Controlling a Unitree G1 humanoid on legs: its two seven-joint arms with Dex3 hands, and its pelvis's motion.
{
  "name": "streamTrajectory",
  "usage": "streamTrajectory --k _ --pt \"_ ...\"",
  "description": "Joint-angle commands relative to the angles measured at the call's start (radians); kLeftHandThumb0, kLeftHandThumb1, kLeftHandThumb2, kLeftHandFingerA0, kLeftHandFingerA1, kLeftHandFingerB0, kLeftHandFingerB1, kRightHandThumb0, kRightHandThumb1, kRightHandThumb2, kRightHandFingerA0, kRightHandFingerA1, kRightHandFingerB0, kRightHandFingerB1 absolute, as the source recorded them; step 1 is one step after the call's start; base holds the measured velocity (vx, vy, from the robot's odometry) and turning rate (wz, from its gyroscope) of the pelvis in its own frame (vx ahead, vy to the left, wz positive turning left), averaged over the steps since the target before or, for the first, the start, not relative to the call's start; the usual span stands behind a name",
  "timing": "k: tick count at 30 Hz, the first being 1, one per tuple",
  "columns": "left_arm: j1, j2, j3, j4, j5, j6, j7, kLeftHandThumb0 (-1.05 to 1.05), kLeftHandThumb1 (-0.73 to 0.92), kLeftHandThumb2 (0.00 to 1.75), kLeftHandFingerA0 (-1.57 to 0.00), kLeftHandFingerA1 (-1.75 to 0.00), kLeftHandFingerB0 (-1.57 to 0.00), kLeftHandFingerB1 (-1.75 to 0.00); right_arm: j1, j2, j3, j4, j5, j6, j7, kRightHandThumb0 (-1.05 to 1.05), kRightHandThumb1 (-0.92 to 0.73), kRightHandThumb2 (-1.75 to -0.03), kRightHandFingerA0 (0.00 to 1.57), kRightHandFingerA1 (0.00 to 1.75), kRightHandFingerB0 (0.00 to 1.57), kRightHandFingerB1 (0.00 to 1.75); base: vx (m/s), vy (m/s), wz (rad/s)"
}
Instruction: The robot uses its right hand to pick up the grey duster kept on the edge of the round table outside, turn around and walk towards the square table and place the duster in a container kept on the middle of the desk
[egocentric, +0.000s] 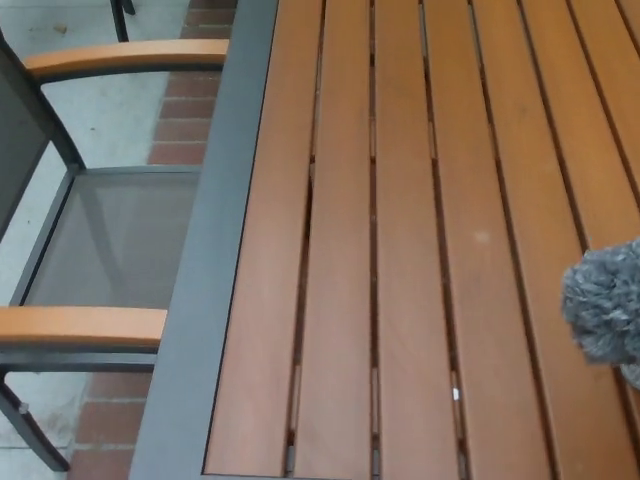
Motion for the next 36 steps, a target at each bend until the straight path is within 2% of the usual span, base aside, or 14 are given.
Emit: streamTrajectory --k 1,2,7,8,10,18,21,22,24,25,30,31,35,36 --pt "0.013 0.003 0.002 0.001 -0.008 -0.049 0.0 -0.01 0.5 1.04 -0.96 -0.96 -0.87 -0.68 -0.049 -0.048 -0.046 -0.007 0.011 0.027 -0.022 -1.05 -0.45 -1.61 1.51 1.75 1.47 1.69 0.03 0.072 0.13" --pt "0.013 0.003 0.002 0.002 -0.007 -0.05 0.001 -0.02 0.48 1.08 -0.95 -0.97 -0.79 -0.82 -0.055 -0.055 -0.05 -0.005 0.007 0.021 -0.021 -1.05 -0.48 -1.63 1.51 1.75 1.43 1.71 0.0 0.0 0.0" --pt "0.013 0.003 0.004 0.002 -0.01 -0.047 0.0 -0.02 0.48 1.08 -0.95 -0.97 -0.79 -0.82 -0.066 -0.071 -0.059 -0.002 0.004 0.018 -0.019 -1.05 -0.49 -1.63 1.5 1.75 1.43 1.71 0.0 -0.018 0.0" --pt "0.013 0.004 0.0 0.002 -0.005 -0.048 0.003 -0.06 0.54 1.01 -0.93 -0.94 -0.85 -0.71 -0.065 -0.075 -0.068 -0.001 0.009 0.02 -0.018 -1.05 -0.5 -1.66 1.48 1.75 1.45 1.72 0.04 -0.093 0.03" --pt "0.014 0.006 -0.006 0.003 0.002 -0.049 0.007 -0.06 0.54 1.01 -0.93 -0.94 -0.85 -0.71 -0.064 -0.08 -0.082 0.001 0.017 0.025 -0.016 -1.05 -0.5 -1.66 1.48 1.75 1.45 1.72 0.06 -0.089 0.01" --pt "0.014 0.011 -0.005 0.008 -0.003 -0.041 0.011 -0.04 0.53 1.02 -0.94 -0.92 -0.86 -0.7 -0.047 -0.094 -0.138 -0.068 0.071 0.109 -0.01 -1.04 -0.45 -1.63 1.48 1.75 1.5 1.69 0.06 -0.026 0.01" --pt "0.014 0.011 -0.007 0.008 0.0 -0.041 0.016 -0.04 0.53 1.02 -0.94 -0.92 -0.86 -0.7 -0.048 -0.095 -0.144 -0.077 0.076 0.119 -0.006 -1.04 -0.45 -1.63 1.48 1.75 1.5 1.69 0.03 -0.012 0.0" --pt "0.013 0.012 -0.006 0.006 0.0 -0.042 0.017 -0.03 0.48 1.08 -0.94 -0.96 -0.79 -0.81 -0.057 -0.105 -0.158 -0.081 0.076 0.143 -0.018 -1.0 -0.5 -1.63 1.5 1.75 1.46 1.73 0.0 0.0 0.0" --pt "0.011 0.013 -0.006 0.005 -0.001 -0.042 0.018 -0.03 0.48 1.08 -0.94 -0.96 -0.79 -0.81 -0.068 -0.117 -0.174 -0.086 0.077 0.173 -0.032 -1.0 -0.5 -1.63 1.5 1.75 1.46 1.73 0.0 0.0 0.0" --pt "0.013 0.014 -0.003 0.003 -0.005 -0.043 0.013 -0.03 0.53 1.02 -0.93 -0.95 -0.87 -0.7 -0.068 -0.139 -0.185 -0.05 0.056 0.165 -0.032 -0.99 -0.51 -1.75 1.57 1.73 1.54 1.73 0.0 0.0 0.0" --pt "0.016 0.014 0.001 0.0 -0.009 -0.043 0.006 -0.03 0.53 1.02 -0.93 -0.95 -0.87 -0.7 -0.064 -0.174 -0.196 0.006 0.028 0.148 -0.027 -0.99 -0.51 -1.75 1.57 1.73 1.54 1.73 0.0 0.0 0.0" --pt "0.014 0.015 0.0 0.0 -0.007 -0.045 0.006 -0.04 0.49 1.08 -0.94 -0.97 -0.8 -0.82 -0.068 -0.183 -0.19 0.059 0.007 0.119 -0.031 -0.91 -0.53 -1.75 1.57 1.75 1.5 1.73 0.0 0.0 0.0" --pt "0.01 0.016 -0.002 0.0 -0.005 -0.048 0.006 -0.04 0.49 1.08 -0.94 -0.97 -0.8 -0.82 -0.076 -0.197 -0.178 0.148 -0.023 0.067 -0.036 -0.91 -0.53 -1.75 1.57 1.75 1.5 1.73 0.0 0.0 0.0" --pt "0.007 0.015 0.001 -0.004 -0.009 -0.046 0.001 0.01 0.48 1.1 -0.94 -0.96 -0.82 -0.83 -0.078 -0.208 -0.12 0.261 -0.101 -0.052 -0.045 -0.88 -0.54 -1.75 1.57 1.75 1.46 1.75 0.0 0.0 0.0"
